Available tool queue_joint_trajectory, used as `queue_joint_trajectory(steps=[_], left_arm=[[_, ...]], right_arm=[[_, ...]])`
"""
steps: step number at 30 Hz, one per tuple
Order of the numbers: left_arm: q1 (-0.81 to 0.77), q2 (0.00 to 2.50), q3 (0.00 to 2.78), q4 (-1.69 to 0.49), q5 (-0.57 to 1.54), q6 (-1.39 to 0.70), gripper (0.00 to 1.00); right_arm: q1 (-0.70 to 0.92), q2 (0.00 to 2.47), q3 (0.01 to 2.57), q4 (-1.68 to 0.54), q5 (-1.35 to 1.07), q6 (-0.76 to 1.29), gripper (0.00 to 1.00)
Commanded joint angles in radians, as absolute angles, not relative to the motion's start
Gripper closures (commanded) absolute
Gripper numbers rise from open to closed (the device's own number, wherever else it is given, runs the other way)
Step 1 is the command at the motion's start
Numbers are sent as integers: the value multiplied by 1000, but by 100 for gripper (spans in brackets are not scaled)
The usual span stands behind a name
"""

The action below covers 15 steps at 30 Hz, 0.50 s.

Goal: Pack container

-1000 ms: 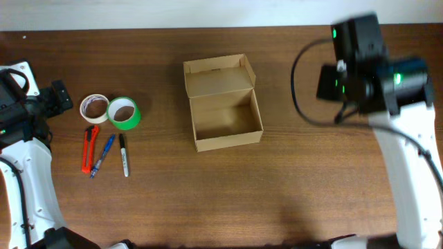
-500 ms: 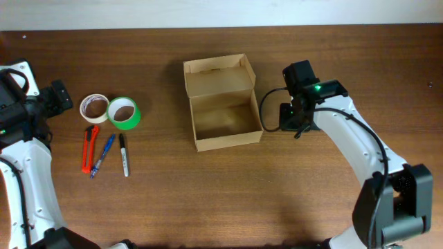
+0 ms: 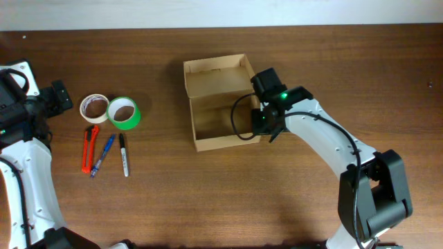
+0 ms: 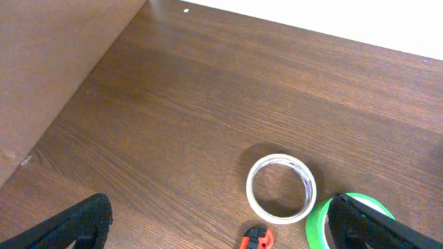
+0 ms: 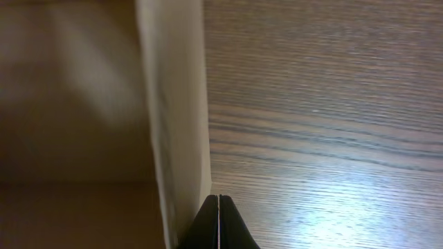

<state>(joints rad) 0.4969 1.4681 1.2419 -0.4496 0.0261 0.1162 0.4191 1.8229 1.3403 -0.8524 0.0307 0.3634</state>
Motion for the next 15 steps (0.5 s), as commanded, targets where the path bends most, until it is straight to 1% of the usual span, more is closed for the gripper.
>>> queue_joint_trajectory(steps=[1, 10, 15], left_arm=[[501, 1474, 1260, -450, 27, 133, 0], [501, 1474, 1260, -450, 27, 133, 0], [501, 1474, 1260, -450, 27, 133, 0]], right_arm=[[437, 1826, 1340, -842, -10, 374, 96], [447, 1826, 1341, -787, -126, 370, 96], [458, 1826, 1341, -766, -107, 371, 96]])
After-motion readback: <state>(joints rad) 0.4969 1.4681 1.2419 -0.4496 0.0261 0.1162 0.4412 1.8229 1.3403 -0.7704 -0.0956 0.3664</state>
